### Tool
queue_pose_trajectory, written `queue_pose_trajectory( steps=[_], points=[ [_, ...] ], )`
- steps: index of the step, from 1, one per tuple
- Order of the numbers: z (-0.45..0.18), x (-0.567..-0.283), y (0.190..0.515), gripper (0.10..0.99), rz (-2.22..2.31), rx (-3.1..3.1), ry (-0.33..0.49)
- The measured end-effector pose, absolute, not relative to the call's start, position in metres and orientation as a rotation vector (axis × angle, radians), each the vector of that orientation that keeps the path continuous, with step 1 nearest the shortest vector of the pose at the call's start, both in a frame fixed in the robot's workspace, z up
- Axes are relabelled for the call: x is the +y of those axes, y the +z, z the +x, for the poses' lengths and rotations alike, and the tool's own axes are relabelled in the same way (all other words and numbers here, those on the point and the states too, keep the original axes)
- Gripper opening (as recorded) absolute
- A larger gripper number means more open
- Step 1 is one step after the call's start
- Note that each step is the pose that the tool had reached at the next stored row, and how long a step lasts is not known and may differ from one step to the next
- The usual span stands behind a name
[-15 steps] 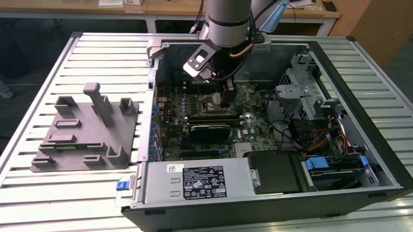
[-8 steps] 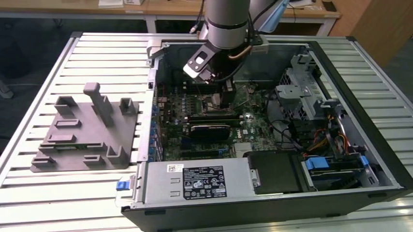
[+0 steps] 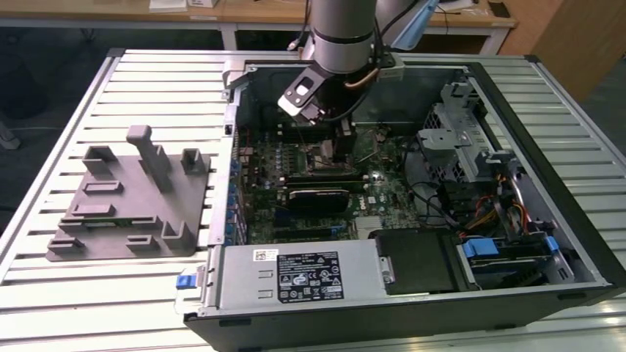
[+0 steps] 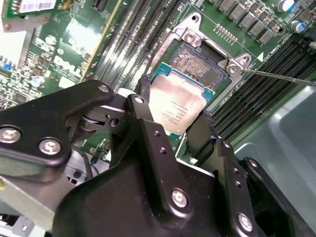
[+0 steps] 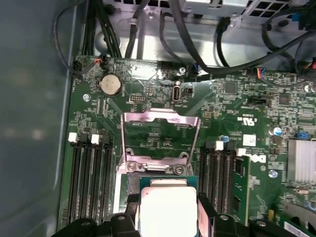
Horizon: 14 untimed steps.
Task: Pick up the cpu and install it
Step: 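Place the cpu into insertion slot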
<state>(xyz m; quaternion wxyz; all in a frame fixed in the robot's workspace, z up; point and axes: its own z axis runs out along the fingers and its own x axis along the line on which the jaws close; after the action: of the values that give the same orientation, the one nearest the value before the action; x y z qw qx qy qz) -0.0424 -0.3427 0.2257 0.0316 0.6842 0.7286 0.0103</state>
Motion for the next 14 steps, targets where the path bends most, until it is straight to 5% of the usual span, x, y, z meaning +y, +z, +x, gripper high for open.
queue_pose_trajectory(
  steps=[14],
  points=[
    [-0.05, -0.339, 0.212, 0.541, 2.121, 2.231, 0.031]
  ],
)
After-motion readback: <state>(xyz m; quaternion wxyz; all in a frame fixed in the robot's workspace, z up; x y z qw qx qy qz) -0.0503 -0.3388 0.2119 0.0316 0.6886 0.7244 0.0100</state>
